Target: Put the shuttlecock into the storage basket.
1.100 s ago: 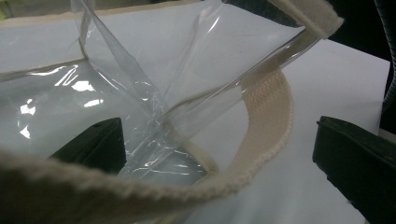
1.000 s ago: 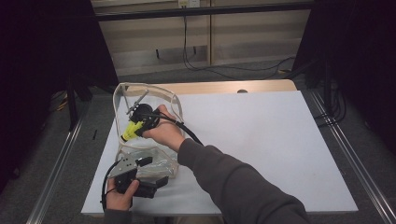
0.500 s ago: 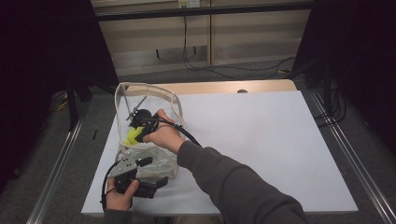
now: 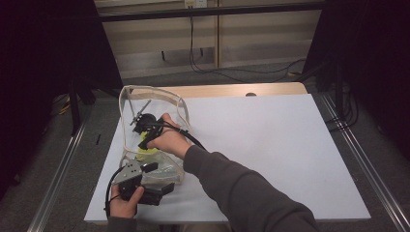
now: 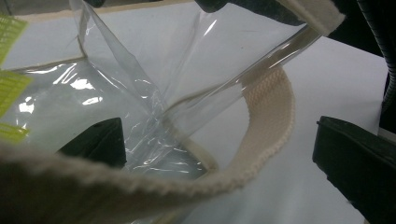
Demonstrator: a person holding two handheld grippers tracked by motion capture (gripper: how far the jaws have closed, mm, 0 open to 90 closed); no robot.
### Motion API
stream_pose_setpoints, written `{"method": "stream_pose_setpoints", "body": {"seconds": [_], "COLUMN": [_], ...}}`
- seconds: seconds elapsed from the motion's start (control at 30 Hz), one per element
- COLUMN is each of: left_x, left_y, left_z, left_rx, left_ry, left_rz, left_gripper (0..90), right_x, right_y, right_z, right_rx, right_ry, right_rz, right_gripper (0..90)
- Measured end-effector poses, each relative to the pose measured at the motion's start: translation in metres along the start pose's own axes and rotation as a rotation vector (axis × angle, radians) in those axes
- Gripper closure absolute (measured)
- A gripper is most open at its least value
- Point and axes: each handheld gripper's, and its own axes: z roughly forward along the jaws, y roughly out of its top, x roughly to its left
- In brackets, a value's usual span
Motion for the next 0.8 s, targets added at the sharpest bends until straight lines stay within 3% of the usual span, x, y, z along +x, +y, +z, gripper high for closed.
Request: {"method": "stream_pose_setpoints", "body": {"seconds": [0.43, 0.8], "left_x": [0.000, 0.000], "left_y": [0.000, 0.000], "left_z": [0.000, -0.001], "left_rx": [-0.005, -0.002], "left_ry": [0.001, 0.001], "left_rz": [0.002, 0.004], "left_gripper": [2.5, 2.4], "right_x": [-0.002, -0.003], "right_y": [0.002, 0.006], "right_z": [-0.006, -0.015], "right_rx": [-0.004, 0.001], "right_ry": [-0.025, -0.049], "right_rz": [0.013, 0.019], "right_gripper": [53.7, 51.5]}}
